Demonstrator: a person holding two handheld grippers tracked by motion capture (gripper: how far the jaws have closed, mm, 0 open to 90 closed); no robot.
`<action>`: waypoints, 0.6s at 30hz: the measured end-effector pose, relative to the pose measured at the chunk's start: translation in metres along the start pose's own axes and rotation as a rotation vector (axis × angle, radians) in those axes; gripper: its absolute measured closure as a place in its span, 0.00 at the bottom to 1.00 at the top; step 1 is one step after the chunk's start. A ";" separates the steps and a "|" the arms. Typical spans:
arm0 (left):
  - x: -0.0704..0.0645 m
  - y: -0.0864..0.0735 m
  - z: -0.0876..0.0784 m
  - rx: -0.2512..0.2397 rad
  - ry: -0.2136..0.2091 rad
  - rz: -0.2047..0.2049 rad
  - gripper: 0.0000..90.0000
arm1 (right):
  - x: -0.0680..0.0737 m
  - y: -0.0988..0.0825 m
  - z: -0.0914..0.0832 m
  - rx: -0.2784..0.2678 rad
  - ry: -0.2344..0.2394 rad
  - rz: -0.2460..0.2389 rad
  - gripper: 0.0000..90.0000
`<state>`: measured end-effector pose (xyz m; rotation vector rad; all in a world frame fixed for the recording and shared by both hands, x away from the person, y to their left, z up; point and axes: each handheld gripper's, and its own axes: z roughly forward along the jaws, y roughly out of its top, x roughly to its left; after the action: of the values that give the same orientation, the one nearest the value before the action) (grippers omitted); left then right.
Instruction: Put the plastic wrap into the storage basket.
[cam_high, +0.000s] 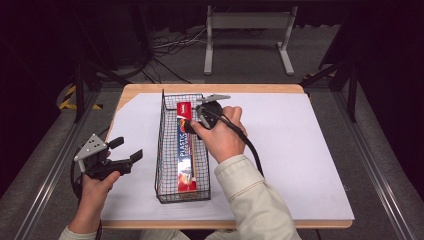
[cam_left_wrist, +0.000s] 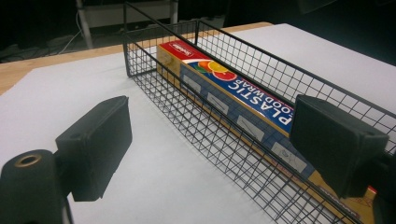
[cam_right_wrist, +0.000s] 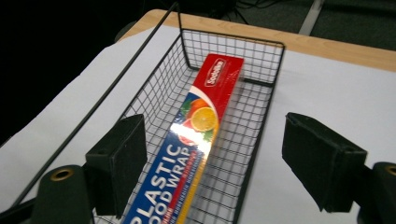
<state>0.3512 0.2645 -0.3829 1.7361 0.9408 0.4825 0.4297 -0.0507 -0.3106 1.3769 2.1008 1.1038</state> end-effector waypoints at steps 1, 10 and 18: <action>0.000 0.000 0.000 0.001 0.000 0.000 0.15 | -0.006 -0.002 -0.006 -0.008 0.001 -0.005 0.25; 0.002 -0.003 0.002 0.027 0.033 0.013 0.15 | -0.053 -0.016 -0.045 -0.046 0.021 -0.079 0.25; 0.000 -0.007 0.003 0.048 0.058 0.058 0.15 | -0.117 -0.051 -0.086 -0.108 0.036 -0.138 0.24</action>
<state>0.3510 0.2631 -0.3902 1.8050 0.9516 0.5544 0.3926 -0.2004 -0.3083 1.1526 2.0941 1.1748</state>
